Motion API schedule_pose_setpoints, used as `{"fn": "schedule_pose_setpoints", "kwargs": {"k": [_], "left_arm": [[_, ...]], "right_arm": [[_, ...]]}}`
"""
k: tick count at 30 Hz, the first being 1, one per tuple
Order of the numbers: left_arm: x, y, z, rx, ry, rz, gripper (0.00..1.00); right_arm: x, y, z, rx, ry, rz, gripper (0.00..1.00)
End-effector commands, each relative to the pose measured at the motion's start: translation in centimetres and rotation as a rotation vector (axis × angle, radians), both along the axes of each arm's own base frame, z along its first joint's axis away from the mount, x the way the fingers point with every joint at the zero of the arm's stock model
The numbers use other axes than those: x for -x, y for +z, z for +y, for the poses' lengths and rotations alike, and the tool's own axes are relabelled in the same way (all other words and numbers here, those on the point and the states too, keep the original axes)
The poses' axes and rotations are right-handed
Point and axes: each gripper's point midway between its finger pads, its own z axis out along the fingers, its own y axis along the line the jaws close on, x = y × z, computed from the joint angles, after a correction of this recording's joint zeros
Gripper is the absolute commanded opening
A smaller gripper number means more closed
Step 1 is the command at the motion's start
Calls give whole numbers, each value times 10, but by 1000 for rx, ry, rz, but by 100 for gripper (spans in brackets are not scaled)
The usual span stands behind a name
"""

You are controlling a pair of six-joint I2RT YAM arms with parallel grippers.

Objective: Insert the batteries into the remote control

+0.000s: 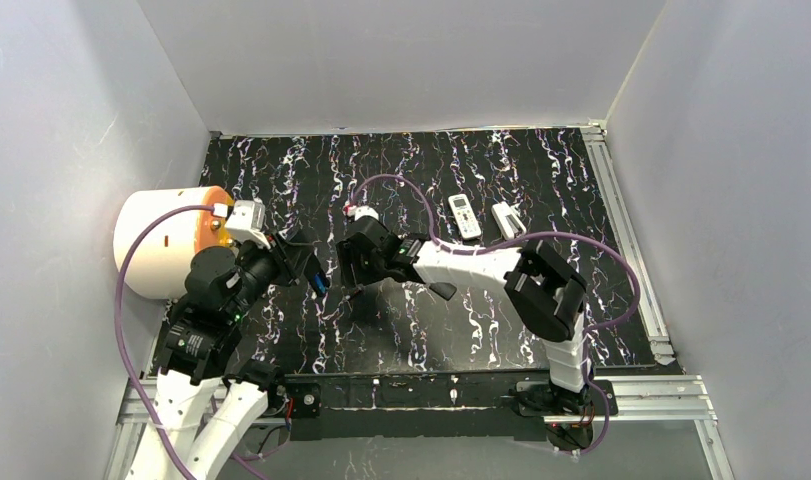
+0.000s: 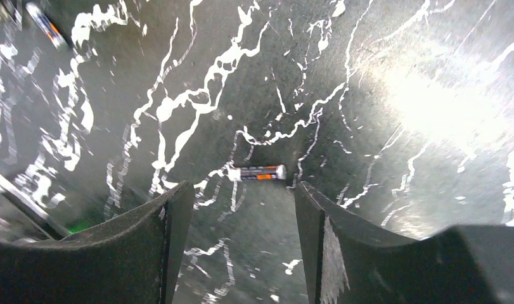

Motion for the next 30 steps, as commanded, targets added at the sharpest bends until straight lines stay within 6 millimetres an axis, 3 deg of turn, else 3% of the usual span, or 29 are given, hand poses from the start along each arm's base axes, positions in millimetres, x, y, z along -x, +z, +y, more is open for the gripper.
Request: {"fn": "schedule_pose_setpoints", "kwargs": {"k": [1, 5, 9, 14, 21, 25, 30], "left_arm": [[-4, -1, 9, -53, 35, 0, 0], [-7, -3, 15, -73, 71, 2, 0], [-7, -3, 11, -75, 40, -13, 0], [-2, -3, -8, -68, -77, 0, 0], [-7, -3, -7, -62, -61, -7, 0], [-8, -5, -2, -68, -31, 2, 0], [-13, -14, 28, -116, 145, 46, 0]], "right_arm": [[-2, -2, -11, 182, 297, -151, 69], [-23, 0, -22, 285, 77, -100, 70], [-23, -4, -18, 246, -81, -63, 68], [-22, -6, -20, 235, -156, -44, 68], [-16, -12, -18, 216, -232, -1, 67], [-7, -19, -10, 201, -263, 32, 64], [0, -31, -5, 240, -306, 37, 64]]}}
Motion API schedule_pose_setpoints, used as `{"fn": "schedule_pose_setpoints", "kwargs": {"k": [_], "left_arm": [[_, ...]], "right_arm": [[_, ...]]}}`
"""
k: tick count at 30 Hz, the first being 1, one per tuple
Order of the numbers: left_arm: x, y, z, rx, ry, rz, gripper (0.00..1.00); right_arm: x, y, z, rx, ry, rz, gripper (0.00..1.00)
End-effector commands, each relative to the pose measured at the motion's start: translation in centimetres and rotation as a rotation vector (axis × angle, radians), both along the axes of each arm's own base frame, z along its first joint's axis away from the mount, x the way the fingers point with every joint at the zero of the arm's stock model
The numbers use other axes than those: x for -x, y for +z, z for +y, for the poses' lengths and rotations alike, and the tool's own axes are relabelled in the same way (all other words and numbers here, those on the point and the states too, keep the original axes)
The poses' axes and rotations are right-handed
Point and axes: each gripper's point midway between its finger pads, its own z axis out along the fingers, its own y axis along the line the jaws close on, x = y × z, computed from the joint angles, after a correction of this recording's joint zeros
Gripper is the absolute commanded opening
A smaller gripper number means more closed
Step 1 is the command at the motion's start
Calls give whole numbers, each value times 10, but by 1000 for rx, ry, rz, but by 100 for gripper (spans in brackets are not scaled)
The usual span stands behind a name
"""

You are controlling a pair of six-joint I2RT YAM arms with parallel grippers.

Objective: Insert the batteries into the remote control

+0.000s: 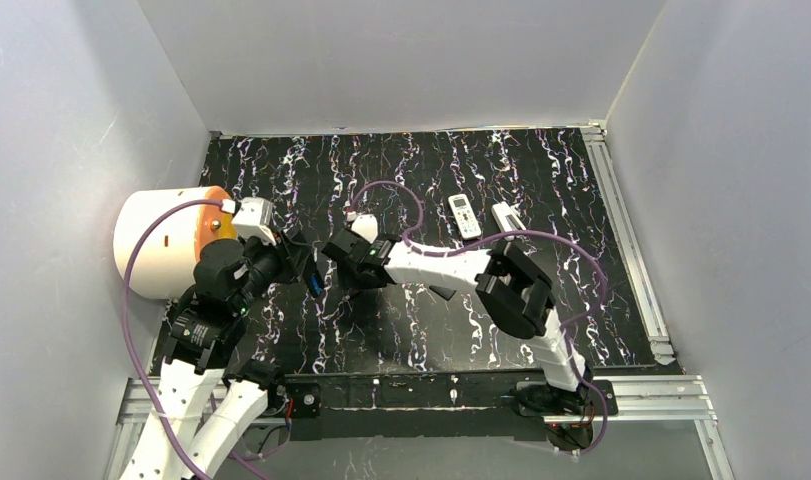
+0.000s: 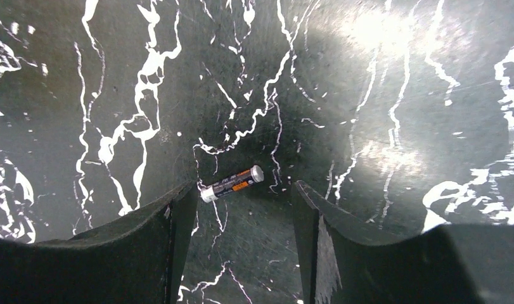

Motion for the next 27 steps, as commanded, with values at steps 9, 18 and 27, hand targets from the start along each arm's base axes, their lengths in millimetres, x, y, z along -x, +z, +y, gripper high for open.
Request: {"fn": "schedule_pose_setpoints", "kwargs": {"k": [9, 18, 27], "left_arm": [[-5, 2, 50, -63, 279, -5, 0], [-5, 1, 51, -70, 282, -7, 0], [-4, -1, 50, -64, 283, -4, 0]], "right_arm": [[-4, -8, 1, 116, -116, -81, 69], [2, -29, -5, 224, -76, -77, 66], [20, -27, -15, 271, -41, -65, 55]]}}
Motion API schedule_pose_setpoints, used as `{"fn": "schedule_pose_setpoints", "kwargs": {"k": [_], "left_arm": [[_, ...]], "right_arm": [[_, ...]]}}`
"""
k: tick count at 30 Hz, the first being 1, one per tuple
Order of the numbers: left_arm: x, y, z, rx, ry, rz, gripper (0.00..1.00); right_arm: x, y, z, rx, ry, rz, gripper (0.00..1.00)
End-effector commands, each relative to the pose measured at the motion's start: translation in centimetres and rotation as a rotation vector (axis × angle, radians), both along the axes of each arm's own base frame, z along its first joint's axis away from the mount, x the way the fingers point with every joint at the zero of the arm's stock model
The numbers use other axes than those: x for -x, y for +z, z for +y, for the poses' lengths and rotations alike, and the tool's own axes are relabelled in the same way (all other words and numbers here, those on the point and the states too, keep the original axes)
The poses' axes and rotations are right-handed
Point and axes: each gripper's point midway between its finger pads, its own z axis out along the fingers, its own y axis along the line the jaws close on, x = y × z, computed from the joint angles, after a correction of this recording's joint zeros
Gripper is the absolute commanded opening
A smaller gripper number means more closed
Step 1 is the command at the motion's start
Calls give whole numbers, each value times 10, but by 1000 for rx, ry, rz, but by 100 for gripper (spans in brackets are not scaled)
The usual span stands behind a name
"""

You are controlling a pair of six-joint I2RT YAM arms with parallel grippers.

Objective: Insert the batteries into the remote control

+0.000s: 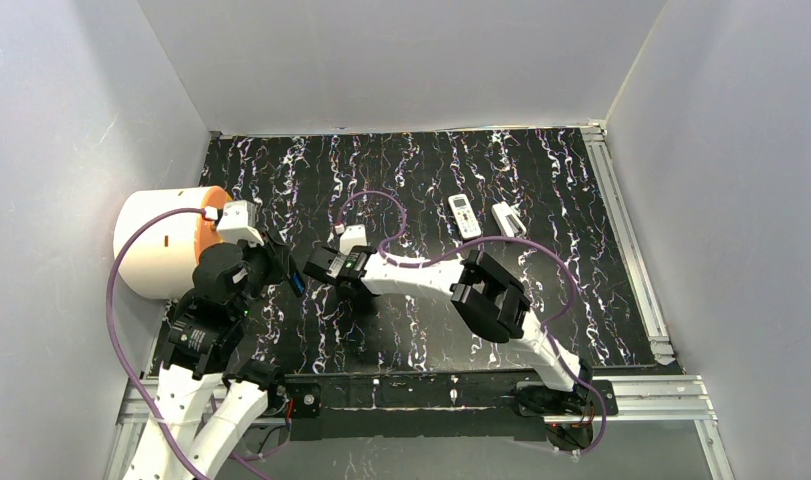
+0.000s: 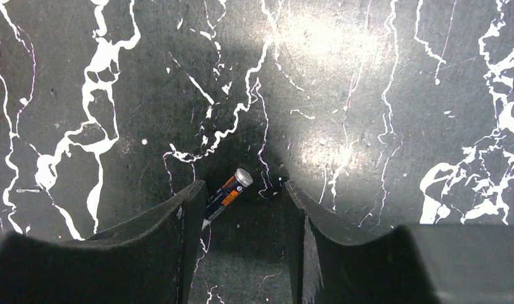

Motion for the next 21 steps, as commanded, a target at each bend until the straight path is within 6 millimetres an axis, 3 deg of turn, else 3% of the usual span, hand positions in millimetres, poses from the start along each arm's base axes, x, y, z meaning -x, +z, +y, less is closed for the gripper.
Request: {"fn": "schedule_pose_setpoints", "kwargs": {"k": [1, 7, 14, 21], "left_arm": [[1, 9, 3, 7, 18, -28, 0], [1, 8, 1, 15, 11, -26, 0], [0, 6, -2, 26, 2, -19, 0], [1, 5, -2, 25, -1, -16, 0]], "right_arm": [[15, 4, -17, 72, 17, 14, 55], [25, 3, -23, 75, 29, 38, 59], [29, -2, -26, 61, 41, 47, 44], [24, -13, -25, 63, 62, 62, 42]]}}
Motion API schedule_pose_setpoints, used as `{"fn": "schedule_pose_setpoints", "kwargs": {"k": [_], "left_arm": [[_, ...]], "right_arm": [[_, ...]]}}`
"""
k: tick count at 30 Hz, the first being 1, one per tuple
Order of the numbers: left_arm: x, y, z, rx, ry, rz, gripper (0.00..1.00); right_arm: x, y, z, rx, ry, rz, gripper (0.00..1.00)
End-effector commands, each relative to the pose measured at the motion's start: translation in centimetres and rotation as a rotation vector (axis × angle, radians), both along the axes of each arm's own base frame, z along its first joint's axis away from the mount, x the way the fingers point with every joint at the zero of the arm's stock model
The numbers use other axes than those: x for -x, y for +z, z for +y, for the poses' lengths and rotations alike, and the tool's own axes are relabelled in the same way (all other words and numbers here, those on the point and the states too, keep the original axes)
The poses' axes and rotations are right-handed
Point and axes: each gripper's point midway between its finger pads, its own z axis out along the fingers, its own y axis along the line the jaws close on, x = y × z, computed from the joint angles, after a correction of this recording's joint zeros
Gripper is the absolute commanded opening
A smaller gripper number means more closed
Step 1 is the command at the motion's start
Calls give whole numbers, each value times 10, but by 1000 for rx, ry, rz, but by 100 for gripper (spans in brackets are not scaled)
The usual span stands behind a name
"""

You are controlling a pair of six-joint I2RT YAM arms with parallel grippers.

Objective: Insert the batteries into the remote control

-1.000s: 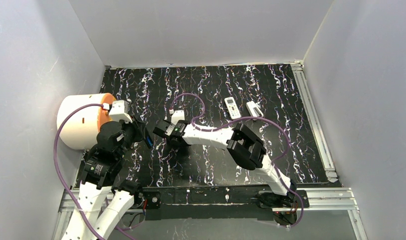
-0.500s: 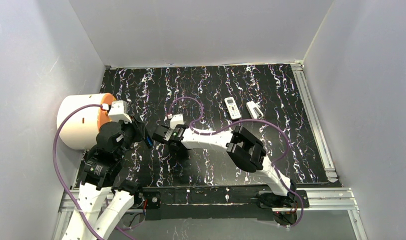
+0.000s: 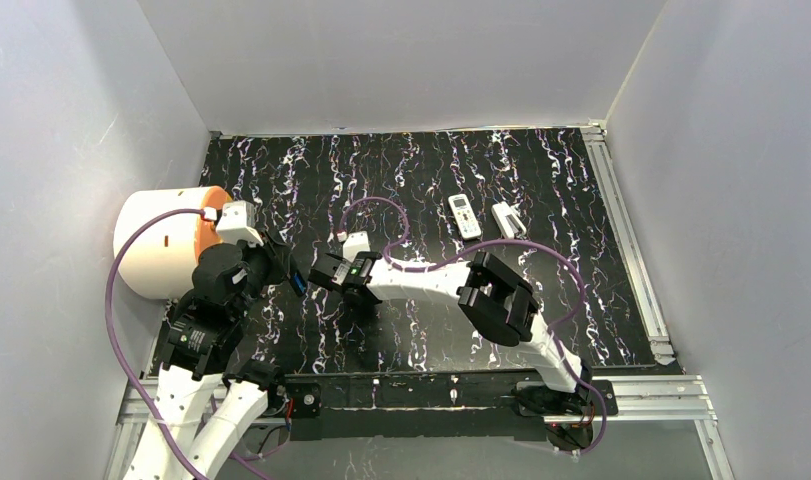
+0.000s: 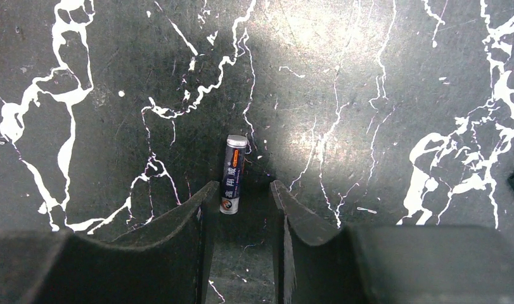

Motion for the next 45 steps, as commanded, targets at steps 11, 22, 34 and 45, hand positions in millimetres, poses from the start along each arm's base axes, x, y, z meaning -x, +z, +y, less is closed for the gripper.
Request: {"fn": "schedule_pose_setpoints", "kwargs": {"k": [11, 22, 34, 45], "left_arm": [[-1, 3, -4, 14, -13, -9, 0], [-11, -41, -28, 116, -51, 144, 0], [-26, -86, -141, 388, -550, 477, 0], [-42, -65, -186, 635, -752, 529, 0]], "right_arm": [[7, -24, -21, 46, -6, 77, 24], [-13, 10, -29, -64, -11, 0, 9], [-25, 94, -80, -262, 34, -159, 8], [15, 171, -74, -556, 335, -131, 11]]}}
